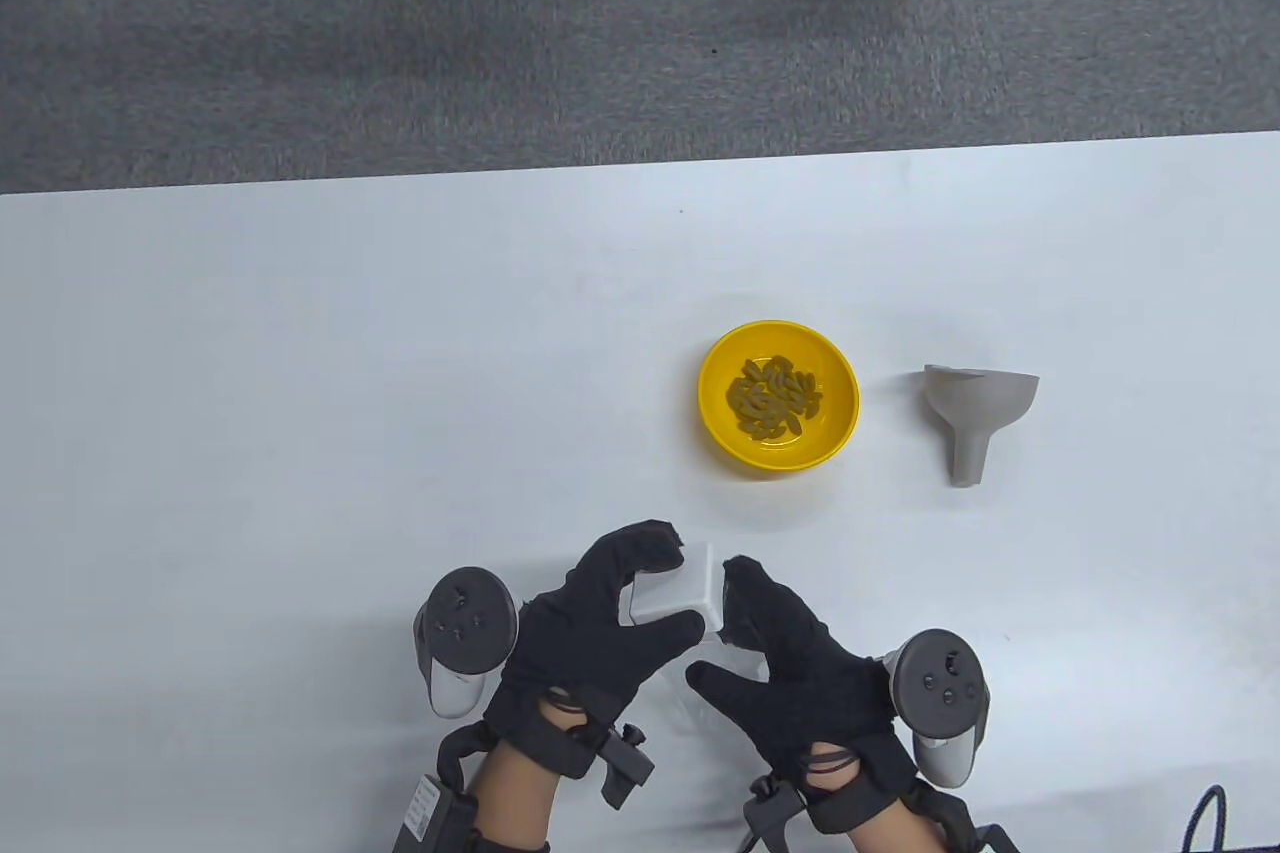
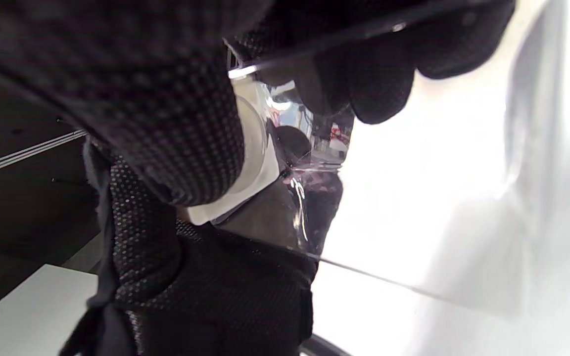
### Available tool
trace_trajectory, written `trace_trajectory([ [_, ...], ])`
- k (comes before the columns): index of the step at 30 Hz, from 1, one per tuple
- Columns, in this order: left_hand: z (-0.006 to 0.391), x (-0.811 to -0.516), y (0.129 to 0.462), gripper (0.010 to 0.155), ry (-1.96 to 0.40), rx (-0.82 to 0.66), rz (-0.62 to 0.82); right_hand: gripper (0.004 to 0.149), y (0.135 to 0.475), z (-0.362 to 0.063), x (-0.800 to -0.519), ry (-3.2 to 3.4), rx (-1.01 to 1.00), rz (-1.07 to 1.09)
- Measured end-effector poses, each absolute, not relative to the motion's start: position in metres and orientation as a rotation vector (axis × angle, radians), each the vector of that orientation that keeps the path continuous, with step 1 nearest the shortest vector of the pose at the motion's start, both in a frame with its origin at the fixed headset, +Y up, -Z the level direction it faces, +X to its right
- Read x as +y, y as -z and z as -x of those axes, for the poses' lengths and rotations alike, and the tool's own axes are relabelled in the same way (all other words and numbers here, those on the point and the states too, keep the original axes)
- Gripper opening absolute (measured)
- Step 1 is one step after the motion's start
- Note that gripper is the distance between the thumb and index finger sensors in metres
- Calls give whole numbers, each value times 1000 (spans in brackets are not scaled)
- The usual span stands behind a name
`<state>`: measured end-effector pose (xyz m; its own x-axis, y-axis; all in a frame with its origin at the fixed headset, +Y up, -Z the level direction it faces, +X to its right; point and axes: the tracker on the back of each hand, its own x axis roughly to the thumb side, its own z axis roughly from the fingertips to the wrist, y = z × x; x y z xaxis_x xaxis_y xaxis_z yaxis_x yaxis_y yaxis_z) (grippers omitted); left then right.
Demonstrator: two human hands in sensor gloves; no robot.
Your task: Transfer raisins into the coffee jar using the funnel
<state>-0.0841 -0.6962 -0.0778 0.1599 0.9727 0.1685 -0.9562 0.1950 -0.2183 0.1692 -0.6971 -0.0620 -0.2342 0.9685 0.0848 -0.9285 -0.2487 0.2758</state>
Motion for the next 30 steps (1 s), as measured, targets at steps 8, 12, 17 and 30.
trace_trajectory([
  [8, 80, -696, 76, 78, -1272, -280, 81, 86, 60, -172, -698, -1787, 214, -269],
  [12, 81, -700, 78, 85, -1417, -365, 165, 86, 61, -176, -698, -1727, 234, -247],
  [17, 87, -698, 79, 81, -1377, -378, 158, 86, 61, -178, -700, -1658, 278, -231],
  [30, 88, -696, 80, 74, -1393, -382, 153, 86, 63, -174, -704, -1685, 334, -287],
])
